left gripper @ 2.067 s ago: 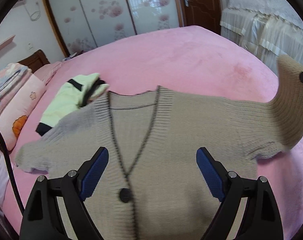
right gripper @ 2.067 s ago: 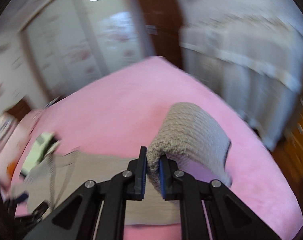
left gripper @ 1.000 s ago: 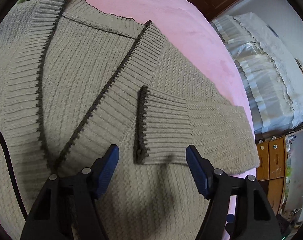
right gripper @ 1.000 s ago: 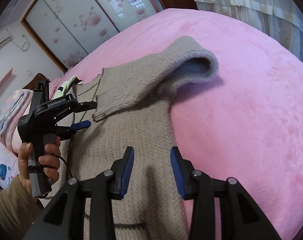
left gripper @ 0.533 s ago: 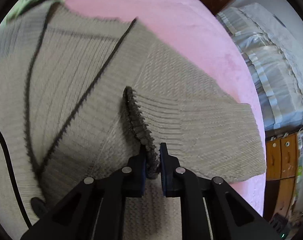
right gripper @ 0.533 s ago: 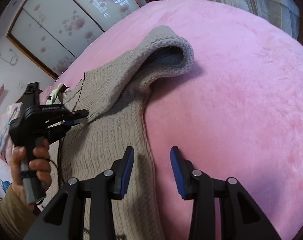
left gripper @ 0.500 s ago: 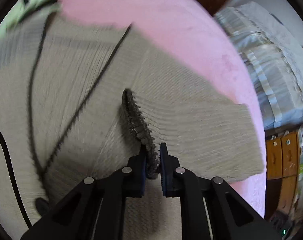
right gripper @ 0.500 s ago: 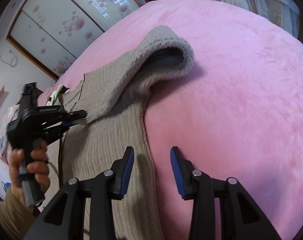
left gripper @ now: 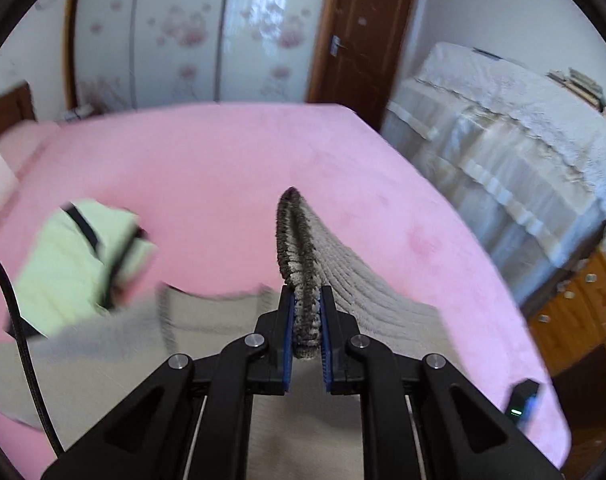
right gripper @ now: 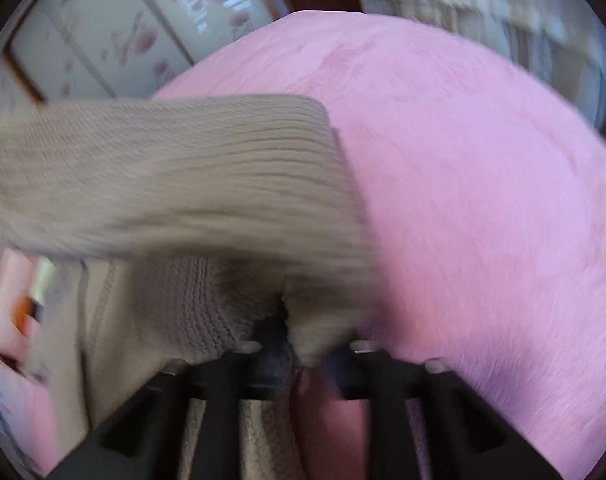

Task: Fold large clothes
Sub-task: 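Grasp the other sleeve cuff with the left tool and lift it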

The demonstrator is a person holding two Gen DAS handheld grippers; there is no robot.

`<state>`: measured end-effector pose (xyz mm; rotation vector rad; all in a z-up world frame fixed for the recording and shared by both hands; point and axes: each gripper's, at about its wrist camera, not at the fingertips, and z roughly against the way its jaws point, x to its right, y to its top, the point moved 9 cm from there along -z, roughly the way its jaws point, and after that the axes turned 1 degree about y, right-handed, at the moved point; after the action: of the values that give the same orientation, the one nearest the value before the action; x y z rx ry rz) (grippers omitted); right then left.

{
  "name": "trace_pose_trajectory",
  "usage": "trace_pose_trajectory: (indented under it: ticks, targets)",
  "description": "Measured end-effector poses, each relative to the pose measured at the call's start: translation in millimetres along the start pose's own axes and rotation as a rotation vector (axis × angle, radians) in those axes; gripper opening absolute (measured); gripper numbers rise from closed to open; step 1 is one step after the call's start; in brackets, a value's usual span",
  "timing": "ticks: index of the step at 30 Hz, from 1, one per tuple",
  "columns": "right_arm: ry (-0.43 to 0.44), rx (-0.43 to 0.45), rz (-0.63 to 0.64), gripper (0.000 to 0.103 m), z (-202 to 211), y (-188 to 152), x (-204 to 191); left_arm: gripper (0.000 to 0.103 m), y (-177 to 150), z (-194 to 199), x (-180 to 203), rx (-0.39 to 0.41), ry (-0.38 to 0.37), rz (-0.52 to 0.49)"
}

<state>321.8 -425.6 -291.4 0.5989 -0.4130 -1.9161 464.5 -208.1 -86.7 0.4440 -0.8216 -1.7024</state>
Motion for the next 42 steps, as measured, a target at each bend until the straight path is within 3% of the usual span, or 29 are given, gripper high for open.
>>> trace_pose_trajectory:
  ticks: [2,5,8,11,14,17,20,22,23,27,32,34,35,37,39,40,42]
  targets:
    - [-0.094,0.033,0.103,0.011,4,1,-9,0.009,4,-1,-33,0.016,0.073,-0.001]
    - [-0.205,0.041,0.258,0.013,-2,-7,-33,0.009,-13,-22,-89,-0.033,0.161,0.038]
    - [-0.276,0.054,0.371,0.025,-8,-16,-53,0.009,-55,-57,-144,-0.138,0.246,0.093]
    - [-0.354,0.062,0.454,0.028,-12,-24,-61,0.009,-102,-91,-178,-0.249,0.291,0.130]
    - [-0.370,0.052,0.495,0.029,-11,-28,-62,0.010,-138,-118,-190,-0.317,0.325,0.132]
    - [-0.296,0.025,0.519,0.033,0,-33,-59,0.010,-141,-123,-191,-0.299,0.317,0.156]
    - [-0.088,-0.021,0.473,0.048,17,-39,-52,0.010,-131,-123,-189,-0.282,0.306,0.127]
    - [0.071,-0.043,0.392,0.051,33,-38,-45,0.010,-124,-120,-190,-0.259,0.290,0.104]
    - [0.108,-0.043,0.345,0.052,39,-32,-38,0.010,-120,-117,-189,-0.244,0.279,0.098]
    - [0.123,-0.047,0.183,0.060,34,-8,-16,0.010,-108,-113,-187,-0.202,0.244,0.092]
    - [0.137,-0.170,0.096,0.060,-8,-13,-19,0.010,-102,-116,-181,-0.196,0.246,0.082]
    - [0.117,-0.154,0.112,0.027,-13,-13,-22,0.010,-96,-110,-179,-0.152,0.236,0.081]
    - [0.108,-0.142,0.109,0.018,-12,-14,-22,0.010,-92,-106,-180,-0.110,0.232,0.077]
    - [0.071,-0.123,0.078,0.018,-16,-16,-14,0.010,-101,-108,-185,-0.100,0.251,0.071]
    - [0.047,-0.135,0.078,0.018,-22,-20,-11,0.011,-124,-128,-197,-0.208,0.289,0.080]
    - [0.043,-0.133,0.084,0.019,-20,-19,-12,0.012,-130,-132,-200,-0.233,0.281,0.095]
    - [0.057,-0.137,0.081,0.030,-13,-11,-16,0.016,-133,-129,-204,-0.234,0.218,0.151]
